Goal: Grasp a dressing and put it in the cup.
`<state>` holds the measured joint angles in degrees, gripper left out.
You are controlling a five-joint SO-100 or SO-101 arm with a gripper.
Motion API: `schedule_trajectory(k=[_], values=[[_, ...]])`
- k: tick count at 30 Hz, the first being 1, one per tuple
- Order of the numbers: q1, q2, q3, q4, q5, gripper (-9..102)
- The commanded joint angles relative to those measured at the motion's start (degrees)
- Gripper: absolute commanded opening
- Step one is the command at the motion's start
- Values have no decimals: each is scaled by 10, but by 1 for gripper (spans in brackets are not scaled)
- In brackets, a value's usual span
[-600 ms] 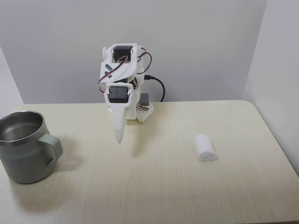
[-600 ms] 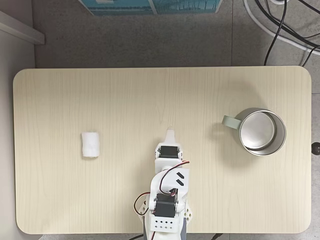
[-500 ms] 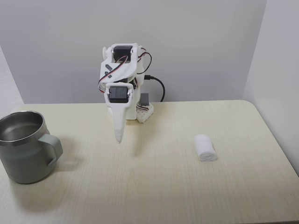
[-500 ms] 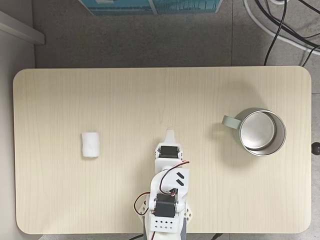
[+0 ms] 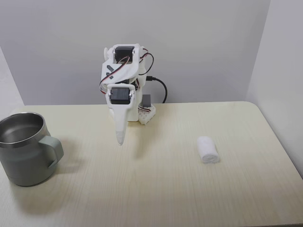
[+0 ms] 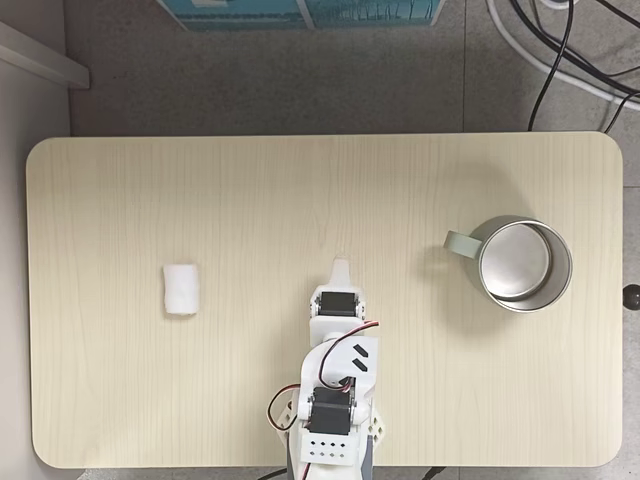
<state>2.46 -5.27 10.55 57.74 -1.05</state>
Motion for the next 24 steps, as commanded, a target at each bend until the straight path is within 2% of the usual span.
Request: schedule_trajectory(k=[1,6,11,14,18,24], values=[[-1,4,2,-8,-4,0],[-9,4,29,4,-16,0],[-84,34,155,69,-54,0],[-149,132,258,91,-80,0],[-251,265,431,162,-105,0],[-394,475,648,281,-171,12]])
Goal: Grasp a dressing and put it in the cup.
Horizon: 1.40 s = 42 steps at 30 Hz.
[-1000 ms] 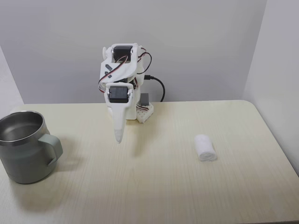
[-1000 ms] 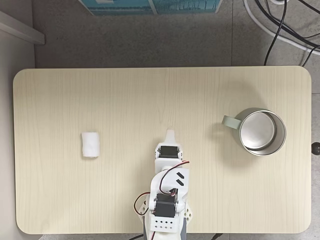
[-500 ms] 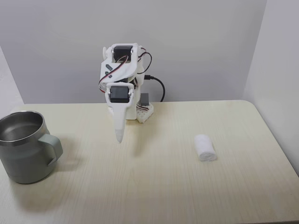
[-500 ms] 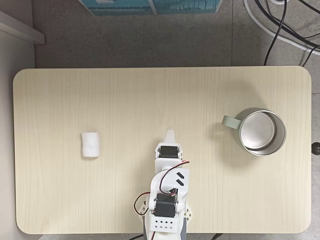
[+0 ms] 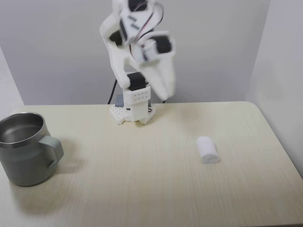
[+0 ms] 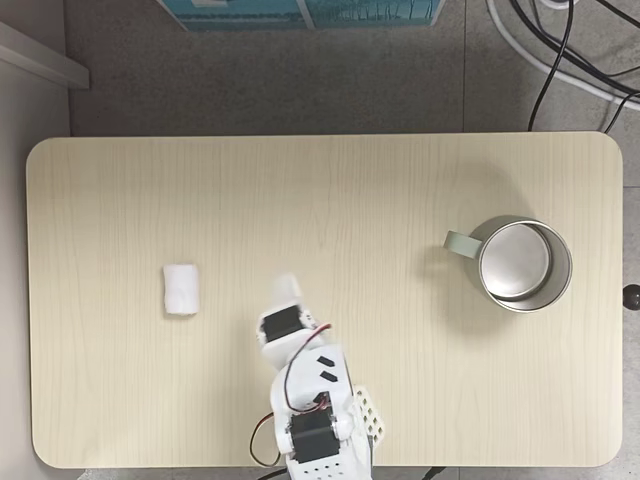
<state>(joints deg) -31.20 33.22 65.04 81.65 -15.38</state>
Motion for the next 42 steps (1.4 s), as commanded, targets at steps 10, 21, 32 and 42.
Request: schedule_trajectory(k=[10,21,32,42], values=[[-177,400,90,8,-146,21],[-200,590,54,-163,-134,22],[-229,657,61,-197,-134,22],[-235,624,48,-196,-136,0]])
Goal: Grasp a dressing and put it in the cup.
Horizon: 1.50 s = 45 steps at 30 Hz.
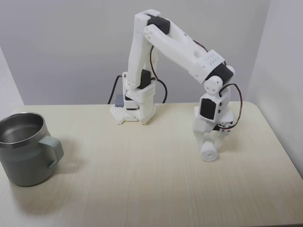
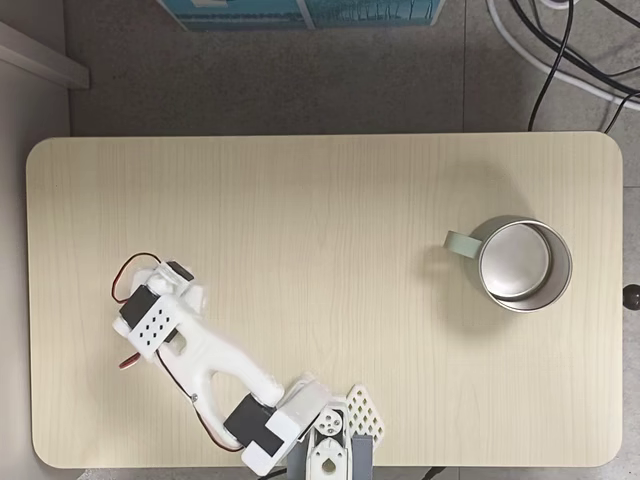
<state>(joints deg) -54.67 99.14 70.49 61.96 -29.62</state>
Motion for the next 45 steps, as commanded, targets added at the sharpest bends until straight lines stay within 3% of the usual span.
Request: schedule_trajectory(k=[1,10,17,24,30,35,45], values=[[2,-55,-11,7,11,0],[80,-315,54,185,68,0],[296,-446,168,301,83,0],[615,-429,220,294,126,0],[795,-356,231,271,159,0],[890,-288,231,221,150,0],[976,-158,228,146,100,0]])
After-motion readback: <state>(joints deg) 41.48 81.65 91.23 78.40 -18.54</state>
